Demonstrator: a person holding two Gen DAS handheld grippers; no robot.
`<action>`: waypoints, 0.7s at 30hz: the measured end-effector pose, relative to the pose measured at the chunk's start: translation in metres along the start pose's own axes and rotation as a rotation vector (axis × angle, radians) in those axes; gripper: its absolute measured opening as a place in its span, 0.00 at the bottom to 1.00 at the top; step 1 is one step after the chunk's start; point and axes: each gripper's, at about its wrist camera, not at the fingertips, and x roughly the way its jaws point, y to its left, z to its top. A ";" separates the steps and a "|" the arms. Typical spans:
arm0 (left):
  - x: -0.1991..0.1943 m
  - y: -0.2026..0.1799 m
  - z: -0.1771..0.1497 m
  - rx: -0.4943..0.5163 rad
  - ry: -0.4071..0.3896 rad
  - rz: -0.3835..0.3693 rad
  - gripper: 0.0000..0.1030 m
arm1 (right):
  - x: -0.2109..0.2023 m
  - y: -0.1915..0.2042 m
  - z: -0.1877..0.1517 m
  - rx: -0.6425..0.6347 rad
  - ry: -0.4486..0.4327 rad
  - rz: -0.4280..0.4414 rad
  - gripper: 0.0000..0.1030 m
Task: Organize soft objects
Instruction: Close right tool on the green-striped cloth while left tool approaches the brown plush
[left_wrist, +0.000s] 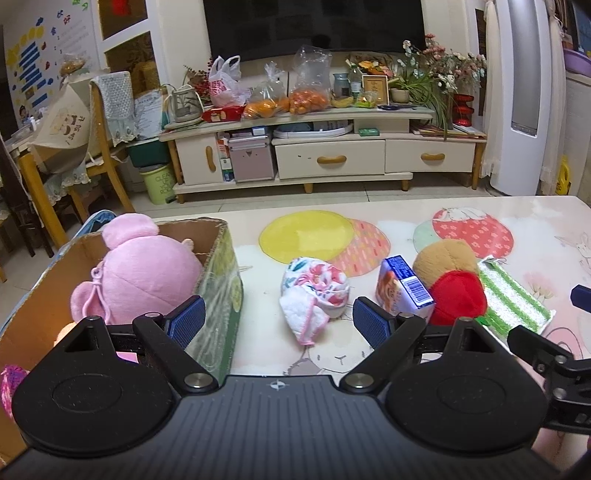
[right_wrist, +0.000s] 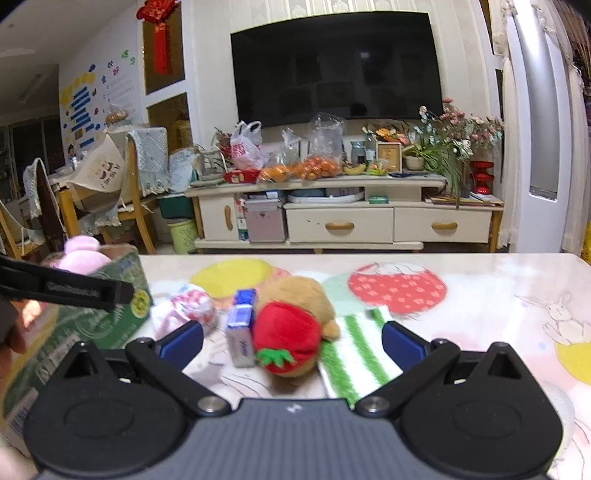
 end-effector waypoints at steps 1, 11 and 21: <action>0.001 -0.001 0.000 0.002 0.002 -0.003 1.00 | 0.002 -0.003 -0.002 -0.004 0.009 -0.009 0.99; 0.007 -0.011 -0.003 0.022 0.008 -0.054 1.00 | 0.033 -0.033 -0.017 -0.030 0.084 -0.053 0.99; 0.013 -0.024 -0.005 0.036 0.006 -0.103 1.00 | 0.061 -0.047 -0.017 -0.060 0.149 0.015 0.99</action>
